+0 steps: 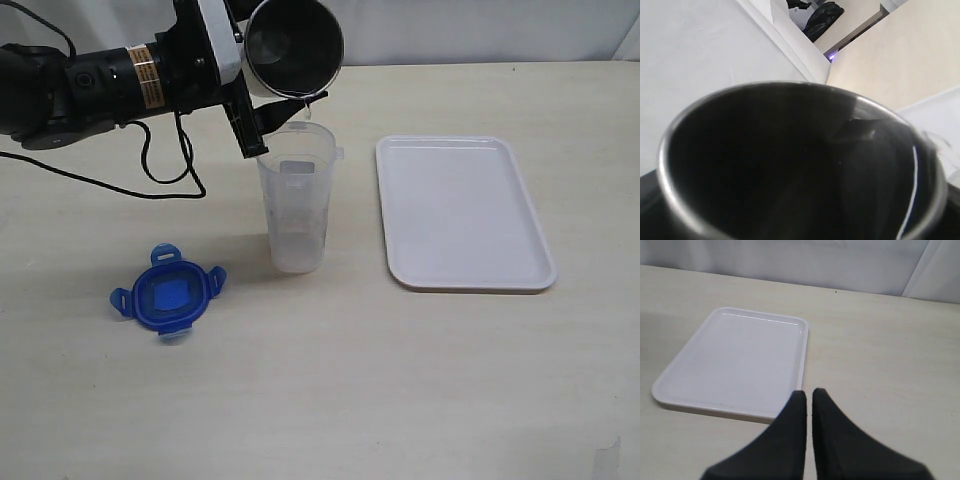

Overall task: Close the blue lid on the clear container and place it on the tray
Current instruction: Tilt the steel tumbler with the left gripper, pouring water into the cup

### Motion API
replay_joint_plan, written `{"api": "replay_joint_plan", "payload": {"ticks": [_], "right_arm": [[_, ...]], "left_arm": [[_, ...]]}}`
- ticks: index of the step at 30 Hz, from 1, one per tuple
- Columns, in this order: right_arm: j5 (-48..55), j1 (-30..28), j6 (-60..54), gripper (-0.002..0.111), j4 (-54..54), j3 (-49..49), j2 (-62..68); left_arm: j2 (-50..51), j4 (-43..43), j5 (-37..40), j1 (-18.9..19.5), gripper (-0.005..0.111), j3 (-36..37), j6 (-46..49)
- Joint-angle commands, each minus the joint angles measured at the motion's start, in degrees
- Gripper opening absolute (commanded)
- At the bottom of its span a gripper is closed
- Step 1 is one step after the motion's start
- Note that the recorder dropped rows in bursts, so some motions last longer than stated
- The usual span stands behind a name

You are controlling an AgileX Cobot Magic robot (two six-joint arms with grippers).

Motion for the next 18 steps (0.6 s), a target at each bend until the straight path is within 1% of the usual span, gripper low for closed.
{"api": "replay_joint_plan", "payload": {"ticks": [1, 8, 18], "right_arm": [[-0.19, -0.13, 0.24, 0.004, 0.37, 0.10, -0.21], [-0.19, -0.13, 0.24, 0.004, 0.37, 0.10, -0.21], [-0.19, -0.13, 0.24, 0.004, 0.37, 0.10, -0.21]], "left_arm": [[-1.45, -2.52, -4.28, 0.01, 0.000, -1.03, 1.63], [-1.45, -2.52, -4.28, 0.01, 0.000, -1.03, 5.67], [-1.45, -2.52, -3.87, 0.01, 0.000, -1.03, 7.24]]}}
